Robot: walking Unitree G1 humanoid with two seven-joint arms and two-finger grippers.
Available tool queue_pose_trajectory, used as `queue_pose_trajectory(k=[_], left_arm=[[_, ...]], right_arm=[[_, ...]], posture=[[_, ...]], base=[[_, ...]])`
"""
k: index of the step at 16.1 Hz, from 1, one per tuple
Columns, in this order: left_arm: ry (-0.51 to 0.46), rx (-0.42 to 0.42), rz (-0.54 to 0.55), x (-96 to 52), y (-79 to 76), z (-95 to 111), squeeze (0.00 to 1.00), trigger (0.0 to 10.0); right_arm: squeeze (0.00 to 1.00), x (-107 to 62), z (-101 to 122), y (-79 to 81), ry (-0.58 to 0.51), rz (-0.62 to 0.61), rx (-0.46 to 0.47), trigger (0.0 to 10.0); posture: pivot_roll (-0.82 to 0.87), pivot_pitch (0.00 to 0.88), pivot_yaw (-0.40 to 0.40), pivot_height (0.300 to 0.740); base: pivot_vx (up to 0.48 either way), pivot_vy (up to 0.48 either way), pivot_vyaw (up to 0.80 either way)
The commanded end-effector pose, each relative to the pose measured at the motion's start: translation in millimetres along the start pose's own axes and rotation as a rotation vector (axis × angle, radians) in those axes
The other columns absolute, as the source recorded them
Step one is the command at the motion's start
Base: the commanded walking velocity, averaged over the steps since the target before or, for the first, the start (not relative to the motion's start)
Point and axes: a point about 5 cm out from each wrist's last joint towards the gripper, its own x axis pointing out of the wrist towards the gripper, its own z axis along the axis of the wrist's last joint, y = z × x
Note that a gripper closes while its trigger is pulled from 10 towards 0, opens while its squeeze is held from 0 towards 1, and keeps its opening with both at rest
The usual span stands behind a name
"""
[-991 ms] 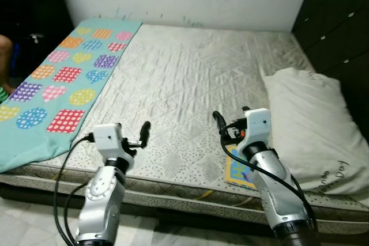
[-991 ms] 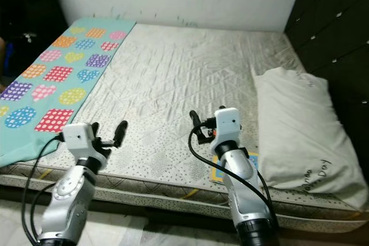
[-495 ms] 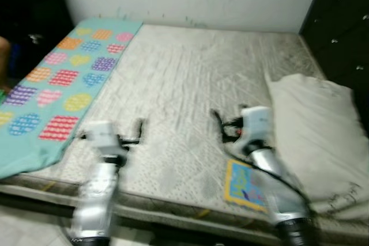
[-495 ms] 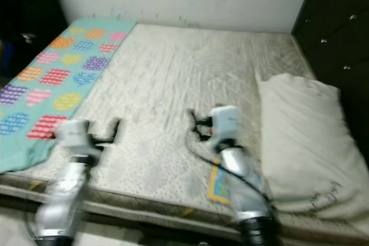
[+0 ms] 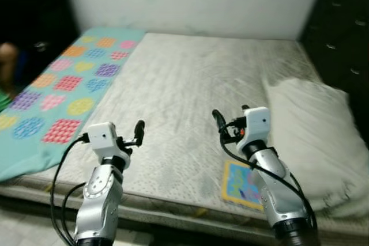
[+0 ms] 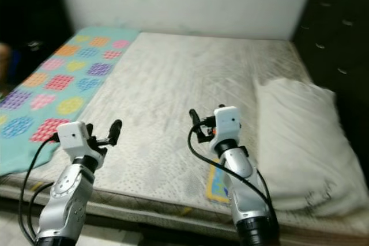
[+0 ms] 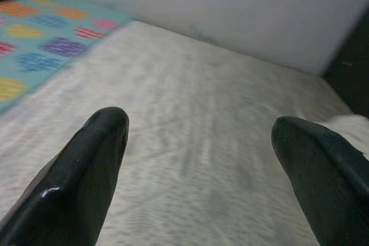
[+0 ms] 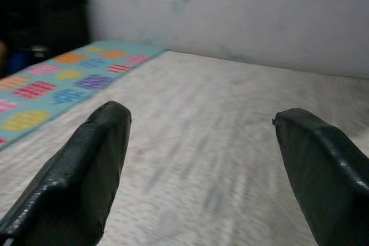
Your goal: Clean up the room
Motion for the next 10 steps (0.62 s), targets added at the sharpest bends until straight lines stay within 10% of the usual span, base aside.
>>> queue_pose_trajectory(k=[1,10], left_arm=[[0.007,0.009,-0.003,0.6,0.5,0,0.00,10.0],[-0.012,0.026,0.018,-0.9,3.8,1,0.00,10.0]], right_arm=[[0.00,1.4,2,-1.3,-0.002,-0.009,0.001,10.0],[0.00,5.0,5,-11.2,-0.010,-0.024,-0.001,10.0]], posture=[[-0.17,0.000,0.013,0.740],[-0.16,0.000,0.003,0.740]], base=[[0.000,0.480,0.00],[0.000,0.373,0.00]])
